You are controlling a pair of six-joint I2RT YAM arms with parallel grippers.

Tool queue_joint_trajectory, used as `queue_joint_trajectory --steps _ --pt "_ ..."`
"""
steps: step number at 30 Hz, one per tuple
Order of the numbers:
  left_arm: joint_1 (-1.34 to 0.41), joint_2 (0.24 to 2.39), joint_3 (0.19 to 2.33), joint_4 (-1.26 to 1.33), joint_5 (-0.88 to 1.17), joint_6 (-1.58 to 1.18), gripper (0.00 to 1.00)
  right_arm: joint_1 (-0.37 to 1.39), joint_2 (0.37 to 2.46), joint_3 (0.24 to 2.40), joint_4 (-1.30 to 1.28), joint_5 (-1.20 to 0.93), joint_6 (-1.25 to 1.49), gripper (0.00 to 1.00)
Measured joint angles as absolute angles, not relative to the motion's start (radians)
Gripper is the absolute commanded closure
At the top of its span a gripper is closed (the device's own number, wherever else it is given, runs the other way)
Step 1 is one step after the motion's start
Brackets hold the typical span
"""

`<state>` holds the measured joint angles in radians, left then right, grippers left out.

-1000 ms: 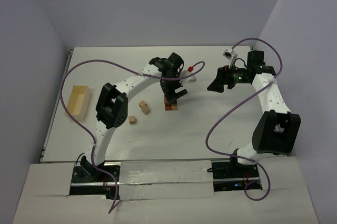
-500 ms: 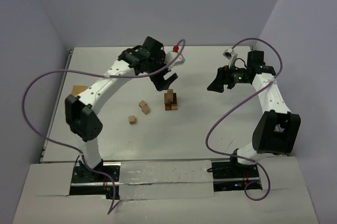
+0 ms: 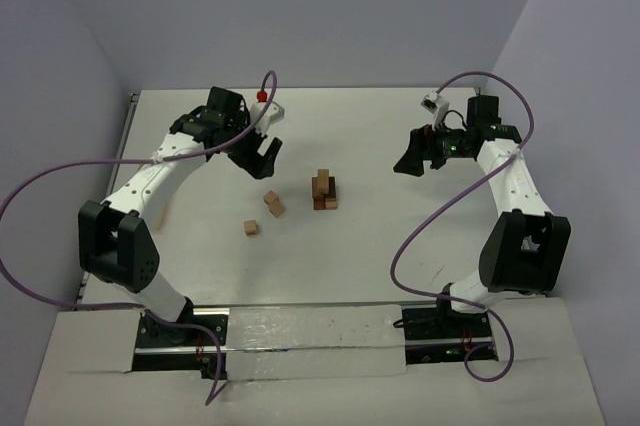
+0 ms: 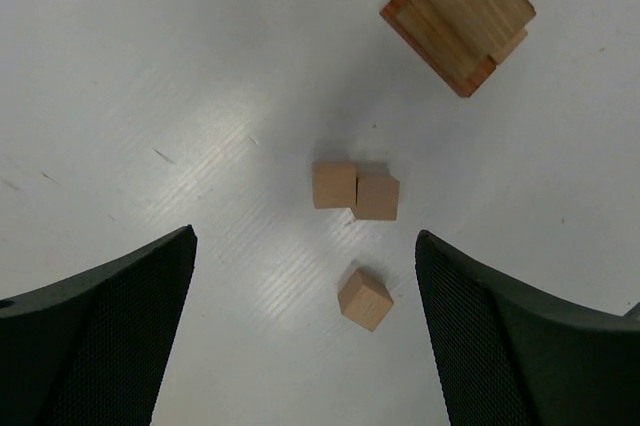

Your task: Build the wood block tower

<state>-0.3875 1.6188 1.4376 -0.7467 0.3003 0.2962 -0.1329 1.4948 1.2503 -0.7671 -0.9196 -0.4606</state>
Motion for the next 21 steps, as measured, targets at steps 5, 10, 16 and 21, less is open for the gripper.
queue_joint_trajectory --steps 5,10,16,21 --pt "-0.393 1.611 1.356 -0.700 0.291 0.292 0.26 -0.112 1.495 1.249 -0.761 -0.886 -0.461 0.00" --pt "-0.394 1.619 1.312 -0.652 0.289 0.280 0.20 -0.109 1.496 1.249 -0.761 -0.873 -0.461 0.00" --pt "-0.449 1.622 1.226 -0.601 0.273 0.298 0.18 -0.109 1.518 1.249 -0.760 -0.872 -0.461 0.00" --pt "-0.503 1.661 1.217 -0.584 0.273 0.315 0.16 -0.107 1.534 1.249 -0.761 -0.872 -0.461 0.00"
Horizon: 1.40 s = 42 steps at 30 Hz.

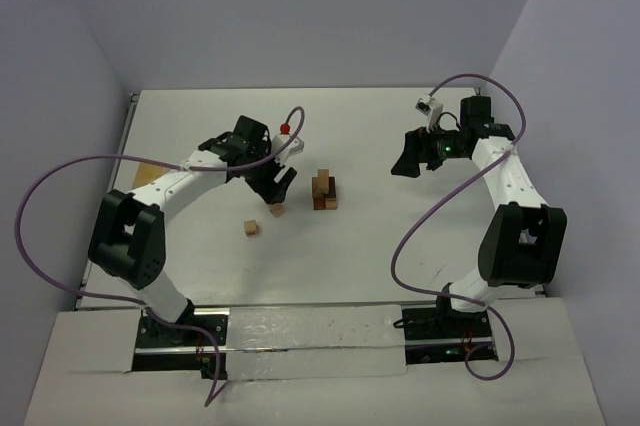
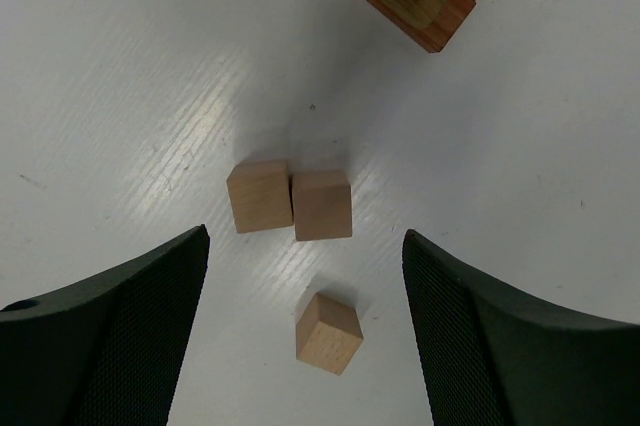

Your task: Build the wood block tower

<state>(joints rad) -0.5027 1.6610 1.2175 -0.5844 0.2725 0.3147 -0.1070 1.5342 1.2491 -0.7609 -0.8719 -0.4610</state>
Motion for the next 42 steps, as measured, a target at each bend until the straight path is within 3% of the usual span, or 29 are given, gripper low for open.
queue_joint_trajectory --steps 25,42 --pt "-0.525 1.817 1.217 -0.574 0.211 0.364 0.14 -0.107 1.544 1.249 -0.763 -0.877 -0.462 0.00" --pt "-0.538 1.833 1.217 -0.574 0.183 0.394 0.32 -0.105 1.544 1.249 -0.763 -0.877 -0.462 0.00"
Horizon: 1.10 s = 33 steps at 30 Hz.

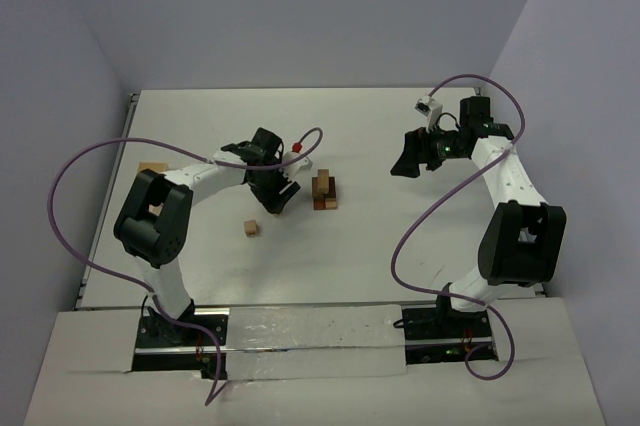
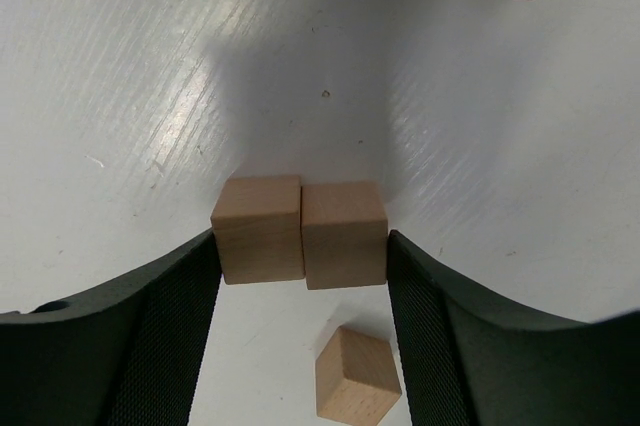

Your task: Build the wood block tower

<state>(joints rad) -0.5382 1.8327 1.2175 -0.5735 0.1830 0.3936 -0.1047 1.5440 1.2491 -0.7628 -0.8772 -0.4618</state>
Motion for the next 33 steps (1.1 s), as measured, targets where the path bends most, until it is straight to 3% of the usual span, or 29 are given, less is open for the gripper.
queue_joint_trajectory --steps 11,18,33 --pt "-0.547 1.833 1.217 -0.574 0.171 0.408 0.44 -0.104 1.544 1.249 -0.763 -0.877 -0.462 0.00" --pt "-0.548 1.833 1.242 -0.624 0.190 0.463 0.42 -0.104 1.544 1.249 -0.763 -0.877 -0.462 0.00" --pt "-0.587 1.850 1.760 -0.982 0.364 0.777 0.46 -0.104 1.545 1.249 -0.764 -0.878 -0.472 0.00"
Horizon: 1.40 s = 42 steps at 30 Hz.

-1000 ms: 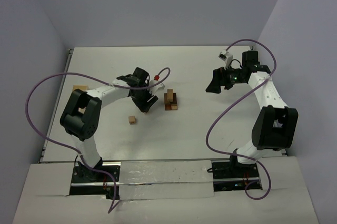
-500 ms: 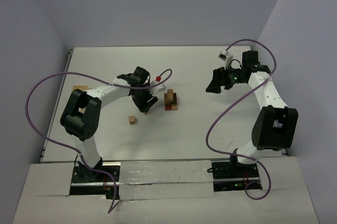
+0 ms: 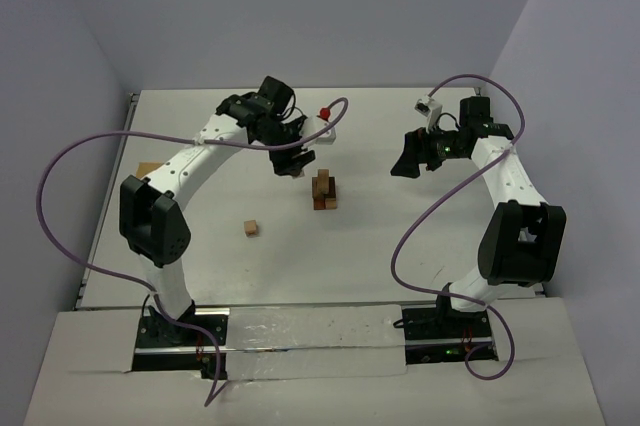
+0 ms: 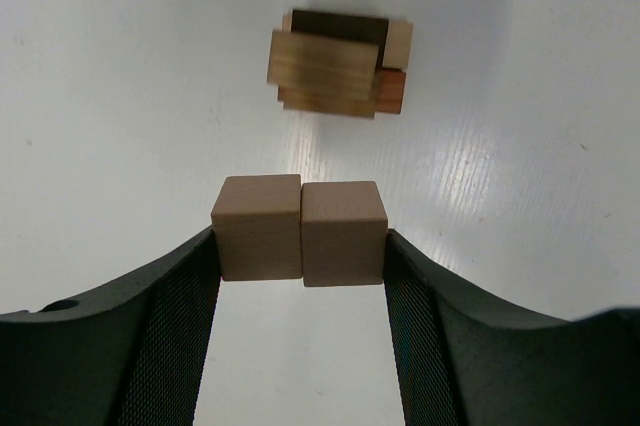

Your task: Build the wood block tower

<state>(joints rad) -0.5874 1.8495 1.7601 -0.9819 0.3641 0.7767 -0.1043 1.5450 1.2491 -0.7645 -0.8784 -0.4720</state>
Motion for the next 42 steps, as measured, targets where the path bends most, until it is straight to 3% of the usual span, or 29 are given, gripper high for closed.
queue_joint_trajectory --steps 16,42 --pt "-0.677 2.130 2.080 -1.186 0.391 0.860 0.46 -0.237 1.560 1.249 -0.771 -0.856 -0.479 0.00" --pt "-0.707 2.241 2.184 -1.225 0.336 0.834 0.41 -0.252 1.559 1.249 -0.770 -0.866 -0.476 0.00"
